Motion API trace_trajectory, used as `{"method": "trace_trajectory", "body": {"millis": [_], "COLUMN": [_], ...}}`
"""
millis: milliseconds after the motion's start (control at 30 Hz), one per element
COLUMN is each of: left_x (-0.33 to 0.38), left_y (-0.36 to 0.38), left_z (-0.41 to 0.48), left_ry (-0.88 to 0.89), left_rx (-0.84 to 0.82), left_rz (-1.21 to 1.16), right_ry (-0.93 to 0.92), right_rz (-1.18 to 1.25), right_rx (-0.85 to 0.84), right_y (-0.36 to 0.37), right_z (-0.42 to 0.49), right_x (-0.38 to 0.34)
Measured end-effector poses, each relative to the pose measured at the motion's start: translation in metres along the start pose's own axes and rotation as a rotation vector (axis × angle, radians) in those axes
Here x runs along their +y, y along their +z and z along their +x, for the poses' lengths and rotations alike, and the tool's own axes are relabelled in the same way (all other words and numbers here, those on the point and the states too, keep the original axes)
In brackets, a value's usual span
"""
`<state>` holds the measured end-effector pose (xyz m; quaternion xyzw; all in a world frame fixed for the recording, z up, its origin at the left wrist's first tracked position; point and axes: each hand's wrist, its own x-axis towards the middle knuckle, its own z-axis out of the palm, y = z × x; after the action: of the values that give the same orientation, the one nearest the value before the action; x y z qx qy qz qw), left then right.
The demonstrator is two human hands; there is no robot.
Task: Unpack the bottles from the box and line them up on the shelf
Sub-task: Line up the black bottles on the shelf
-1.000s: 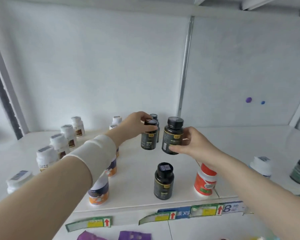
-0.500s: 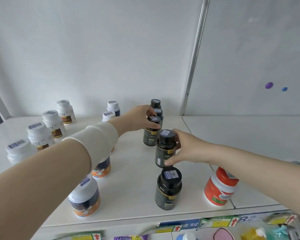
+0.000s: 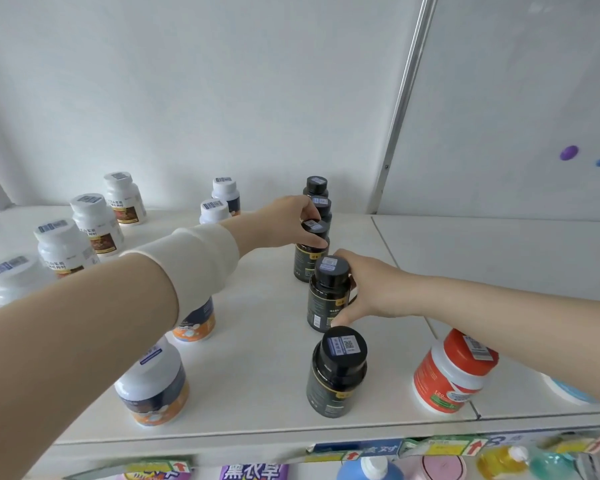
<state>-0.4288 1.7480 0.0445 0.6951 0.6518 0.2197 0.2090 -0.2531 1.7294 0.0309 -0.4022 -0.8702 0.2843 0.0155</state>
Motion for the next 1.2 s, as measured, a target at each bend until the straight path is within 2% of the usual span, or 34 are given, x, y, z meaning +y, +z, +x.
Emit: {"method": "trace_trajectory", "body": {"millis": [267,567,967,1200], "left_x": [0.001,0.001,0.011,0.012], "left_y": [0.001,0.000,0.005,0.008], "left_z": [-0.002,-0.002,0.001,0.002], "left_ry": [0.029,0.044,0.052,0.052], "left_rx": [-0.008,-0.019,-0.007,-0.001], "left_rz": [-0.006,0.020,0.029,0.042], "right_ry": [-0.018,-0.045,-0.004,0.098], "right_rz": [0.061,0.126,0.137,0.150], "right_rx": [-0.013,-0.105,0.020,0.038], "right_y": [0.004,-0.003,-0.012,-0.008], "right_z": [0.008,0.007,-0.002,-0.006], "right_x": [0.007,0.006,0.008,0.001]}}
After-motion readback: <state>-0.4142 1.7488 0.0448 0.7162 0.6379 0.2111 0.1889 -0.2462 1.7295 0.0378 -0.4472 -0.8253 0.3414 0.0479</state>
